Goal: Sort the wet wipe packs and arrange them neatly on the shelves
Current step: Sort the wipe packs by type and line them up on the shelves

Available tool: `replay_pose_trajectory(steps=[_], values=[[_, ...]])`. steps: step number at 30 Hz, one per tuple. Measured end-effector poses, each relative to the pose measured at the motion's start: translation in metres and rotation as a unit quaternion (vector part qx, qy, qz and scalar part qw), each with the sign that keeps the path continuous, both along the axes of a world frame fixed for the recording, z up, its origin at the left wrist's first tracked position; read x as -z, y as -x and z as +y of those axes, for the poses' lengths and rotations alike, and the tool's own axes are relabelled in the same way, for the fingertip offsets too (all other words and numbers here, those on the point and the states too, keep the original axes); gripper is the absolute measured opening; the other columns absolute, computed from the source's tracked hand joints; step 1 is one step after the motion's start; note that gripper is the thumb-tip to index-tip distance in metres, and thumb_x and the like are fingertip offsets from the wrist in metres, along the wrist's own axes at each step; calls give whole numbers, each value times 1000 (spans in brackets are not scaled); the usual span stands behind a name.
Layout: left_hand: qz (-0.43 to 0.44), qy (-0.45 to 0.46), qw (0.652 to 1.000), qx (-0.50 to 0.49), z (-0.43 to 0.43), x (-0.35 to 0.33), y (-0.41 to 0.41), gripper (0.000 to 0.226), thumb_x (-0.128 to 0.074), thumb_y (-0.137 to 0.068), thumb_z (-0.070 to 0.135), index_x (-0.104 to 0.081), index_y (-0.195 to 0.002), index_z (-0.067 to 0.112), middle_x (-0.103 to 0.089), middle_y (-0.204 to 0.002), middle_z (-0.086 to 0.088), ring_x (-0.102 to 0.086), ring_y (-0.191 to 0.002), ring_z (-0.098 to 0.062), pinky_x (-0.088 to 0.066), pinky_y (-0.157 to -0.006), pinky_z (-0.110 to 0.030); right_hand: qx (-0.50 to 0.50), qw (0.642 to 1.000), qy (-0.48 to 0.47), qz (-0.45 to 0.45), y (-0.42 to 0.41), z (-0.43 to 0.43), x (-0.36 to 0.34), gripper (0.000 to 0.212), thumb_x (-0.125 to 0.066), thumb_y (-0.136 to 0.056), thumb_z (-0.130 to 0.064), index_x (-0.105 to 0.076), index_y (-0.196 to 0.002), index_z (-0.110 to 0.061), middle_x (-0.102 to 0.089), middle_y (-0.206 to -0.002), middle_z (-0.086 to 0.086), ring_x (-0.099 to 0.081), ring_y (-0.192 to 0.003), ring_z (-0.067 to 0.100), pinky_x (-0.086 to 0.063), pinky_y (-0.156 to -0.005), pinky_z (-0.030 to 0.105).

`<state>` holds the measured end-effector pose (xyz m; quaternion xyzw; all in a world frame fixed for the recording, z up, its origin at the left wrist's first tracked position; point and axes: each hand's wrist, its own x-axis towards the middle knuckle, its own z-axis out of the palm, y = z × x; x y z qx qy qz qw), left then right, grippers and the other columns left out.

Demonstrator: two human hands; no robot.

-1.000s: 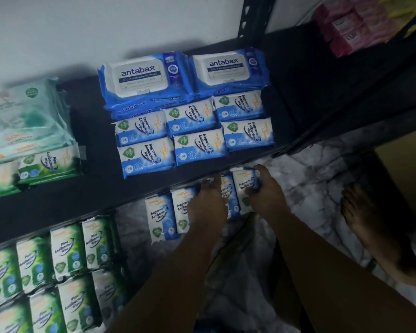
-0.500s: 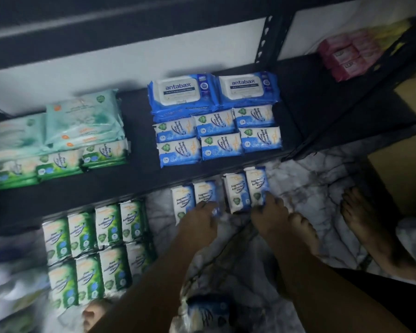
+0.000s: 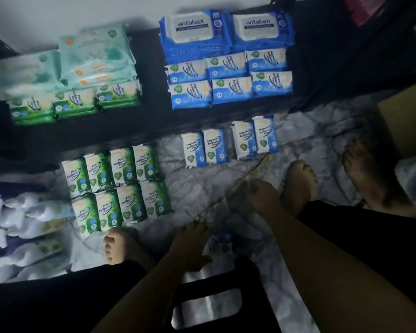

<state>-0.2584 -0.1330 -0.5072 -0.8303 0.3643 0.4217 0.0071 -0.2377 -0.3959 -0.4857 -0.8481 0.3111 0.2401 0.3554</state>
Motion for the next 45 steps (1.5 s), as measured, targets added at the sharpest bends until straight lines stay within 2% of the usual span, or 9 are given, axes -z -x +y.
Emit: replay_pose_trajectory(steps=[6, 11, 17, 21, 24, 27, 32, 41, 45], values=[[-90, -5, 995, 32, -4, 12, 12, 67, -69, -81, 39, -45, -141, 20, -51, -140, -9, -49, -122, -31, -47, -90, -45, -27, 999, 20, -10, 2, -2, 9, 25, -59, -89, -22, -67, -100, -1, -66, -103, 23, -59, -103, 41, -48, -88, 44], [-93, 45, 995, 14, -9, 19, -12, 66, -63, -83, 23, -42, -145, 18, -45, -145, -6, -43, -128, -30, -42, -100, -42, -55, 998, 29, -8, -5, -2, 11, 48, -44, -76, -35, -68, -101, -2, -66, -105, 22, -60, -102, 40, -44, -87, 40], [-13, 151, 979, -138, -21, 14, -49, 82, -65, -65, 71, -51, -137, 32, -38, -142, 2, -44, -126, -24, -50, -96, -37, -40, 999, 11, 8, -17, -4, 4, 43, -54, -89, -26, -64, -124, -2, -62, -129, 19, -54, -123, 35, -37, -103, 32], [2, 231, 951, -205, -38, -7, -78, 47, -71, -77, 34, -65, -124, 29, -51, -121, -1, -59, -108, -22, -52, -90, -35, 10, 990, -142, 3, -31, -3, -3, 37, -61, -90, 8, -65, -126, 2, -67, -117, 16, -65, -114, 18, -44, -88, 16], [13, 292, 926, -241, -53, -33, -103, 45, -65, -72, 25, -72, -116, 27, -55, -112, -5, -53, -100, -9, -46, -87, -24, -5, 965, -257, 42, -41, 3, -9, 41, -74, -80, 12, -71, -117, -5, -72, -106, -1, -70, -100, 7, -57, -83, 24], [12, 286, 927, -241, -63, -50, -126, 49, -65, -73, 10, -72, -120, 17, -58, -115, -9, -54, -103, -16, -47, -89, -27, -41, 971, -237, -1, -49, 8, -16, 47, -75, -80, 12, -68, -121, -10, -69, -104, -5, -65, -87, 0, -55, -79, 20], [10, 302, 915, -266, -68, -46, -151, 60, -66, -68, -5, -72, -123, 18, -56, -105, -5, -54, -95, -16, -37, -80, -3, -14, 980, -194, -41, -63, 2, -16, 21, -75, -86, -2, -74, -106, -6, -73, -98, 4, -64, -79, 3, -50, -72, 20], [-107, 360, 872, -313, -88, -53, -214, 68, -64, -84, -1, -51, -147, 22, -59, -124, 0, -57, -109, -18, -49, -94, -28, 74, 977, -177, -88, -126, -39, -45, 7, -73, -90, -10, -71, -89, -16, -72, -83, 3, -64, -70, 15, -52, -71, 34], [-240, 342, 858, -297, -87, -61, -264, 60, -65, -83, 6, -56, -142, 14, -55, -135, -12, -46, -125, -31, -44, -106, -44, 261, 898, -306, -176, -180, -49, -71, 35, -67, -90, 6, -59, -111, -20, -67, -103, 18, -61, -64, 22, -51, -62, 38]])
